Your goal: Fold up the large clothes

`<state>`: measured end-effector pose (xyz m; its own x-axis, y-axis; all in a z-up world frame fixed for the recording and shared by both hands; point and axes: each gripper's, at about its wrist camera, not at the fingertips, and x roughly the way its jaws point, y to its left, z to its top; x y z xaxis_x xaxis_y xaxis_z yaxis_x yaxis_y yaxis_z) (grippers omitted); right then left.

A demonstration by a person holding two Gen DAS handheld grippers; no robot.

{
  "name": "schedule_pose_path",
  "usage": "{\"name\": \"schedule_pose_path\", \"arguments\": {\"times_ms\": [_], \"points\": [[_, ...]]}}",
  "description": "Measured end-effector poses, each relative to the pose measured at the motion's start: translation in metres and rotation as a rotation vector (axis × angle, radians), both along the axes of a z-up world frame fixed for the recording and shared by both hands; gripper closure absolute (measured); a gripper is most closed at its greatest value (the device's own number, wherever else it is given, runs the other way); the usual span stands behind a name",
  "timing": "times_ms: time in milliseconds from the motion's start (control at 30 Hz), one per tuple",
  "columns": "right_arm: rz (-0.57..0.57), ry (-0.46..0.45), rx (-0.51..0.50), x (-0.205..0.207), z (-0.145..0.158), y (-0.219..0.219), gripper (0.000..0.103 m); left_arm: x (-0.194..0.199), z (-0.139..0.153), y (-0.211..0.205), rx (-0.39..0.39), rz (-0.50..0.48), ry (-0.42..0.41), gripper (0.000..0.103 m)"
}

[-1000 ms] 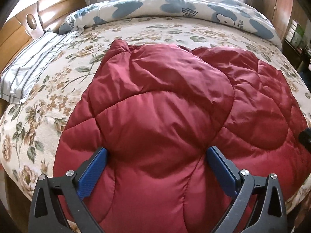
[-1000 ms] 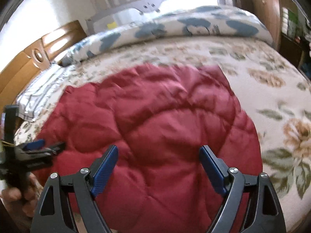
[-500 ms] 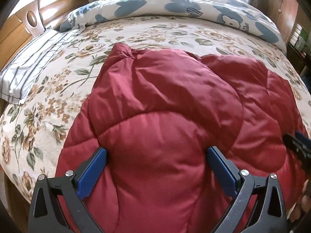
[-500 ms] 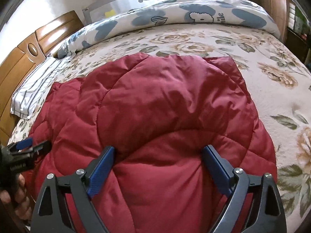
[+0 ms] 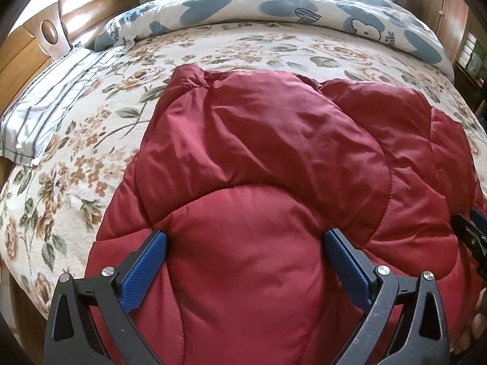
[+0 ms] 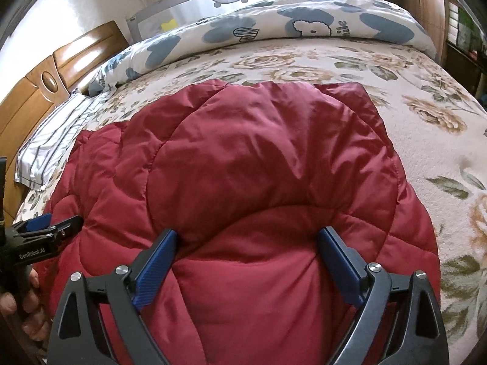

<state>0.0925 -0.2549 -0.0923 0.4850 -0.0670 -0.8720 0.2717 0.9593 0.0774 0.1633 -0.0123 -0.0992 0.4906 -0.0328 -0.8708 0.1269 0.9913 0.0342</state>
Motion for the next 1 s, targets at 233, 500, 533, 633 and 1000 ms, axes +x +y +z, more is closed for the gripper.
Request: {"name": "schedule_pose_path", "arguments": {"times_ms": [233,500,533,633,1000], "points": [[0.001,-0.002,-0.005,-0.001,-0.001,-0.001,0.009,0.000,-0.001,-0.001,0.000,0.001,0.001,0.000],[0.000,0.000,-0.013,0.001,-0.002,0.000,0.009,-0.035,0.025,0.017,-0.055,-0.003,-0.018,0.003],[0.000,0.000,-0.013,0.001,-0.002,-0.001,0.009,-0.042,0.027,0.020,-0.059,-0.004,-0.018,0.004],[-0.004,0.004,-0.011,0.001,-0.001,-0.001,0.009,-0.059,0.034,0.028,-0.074,-0.010,-0.020,0.008],[0.010,-0.036,-0.014,-0.042,0.038,0.014,0.008,-0.095,0.042,0.031,-0.071,-0.054,-0.022,0.010]]}}
